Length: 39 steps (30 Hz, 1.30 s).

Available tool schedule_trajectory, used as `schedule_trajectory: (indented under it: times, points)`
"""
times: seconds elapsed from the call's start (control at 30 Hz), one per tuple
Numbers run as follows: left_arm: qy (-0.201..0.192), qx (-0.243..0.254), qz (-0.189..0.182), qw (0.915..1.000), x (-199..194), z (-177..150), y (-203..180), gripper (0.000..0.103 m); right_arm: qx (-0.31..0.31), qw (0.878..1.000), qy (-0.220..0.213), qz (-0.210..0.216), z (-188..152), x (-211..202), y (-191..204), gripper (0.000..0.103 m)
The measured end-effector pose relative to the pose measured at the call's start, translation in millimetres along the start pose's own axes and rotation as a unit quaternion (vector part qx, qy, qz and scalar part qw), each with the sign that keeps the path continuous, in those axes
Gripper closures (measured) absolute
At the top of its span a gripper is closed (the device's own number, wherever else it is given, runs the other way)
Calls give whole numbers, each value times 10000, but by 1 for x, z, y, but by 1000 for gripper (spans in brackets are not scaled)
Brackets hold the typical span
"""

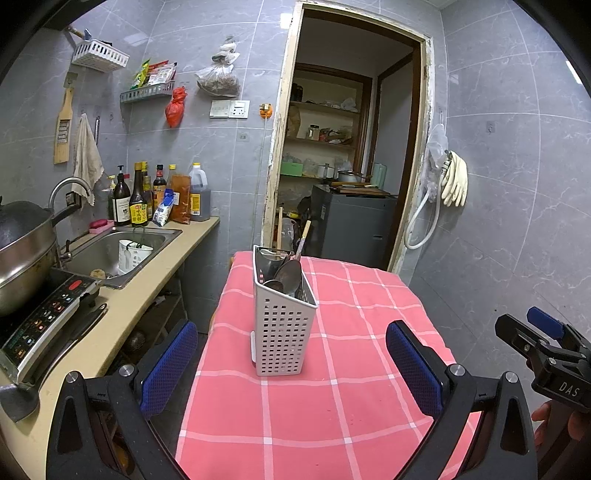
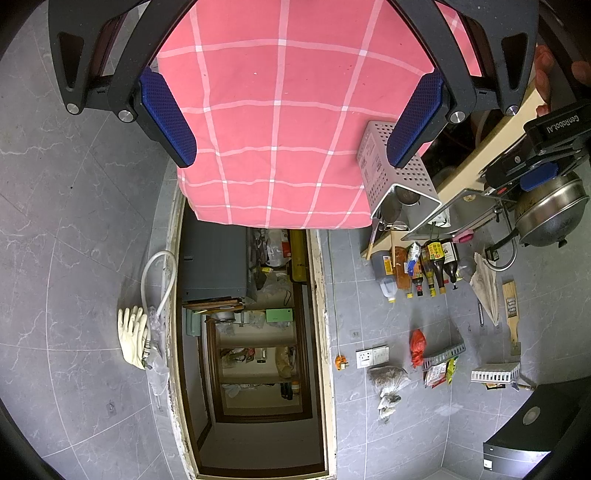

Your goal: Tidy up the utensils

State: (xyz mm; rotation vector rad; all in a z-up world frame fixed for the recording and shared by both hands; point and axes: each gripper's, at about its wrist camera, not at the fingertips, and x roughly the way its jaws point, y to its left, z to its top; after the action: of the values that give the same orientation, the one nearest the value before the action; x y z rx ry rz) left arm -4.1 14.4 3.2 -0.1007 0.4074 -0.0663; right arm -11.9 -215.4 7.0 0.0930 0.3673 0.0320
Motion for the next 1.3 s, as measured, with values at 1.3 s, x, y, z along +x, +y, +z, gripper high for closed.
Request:
schedule_trajectory:
  times: [1.3]
  points:
    - [11, 6, -16, 10000, 0, 1, 0, 0, 1, 10000, 19, -3, -1, 1, -1, 2]
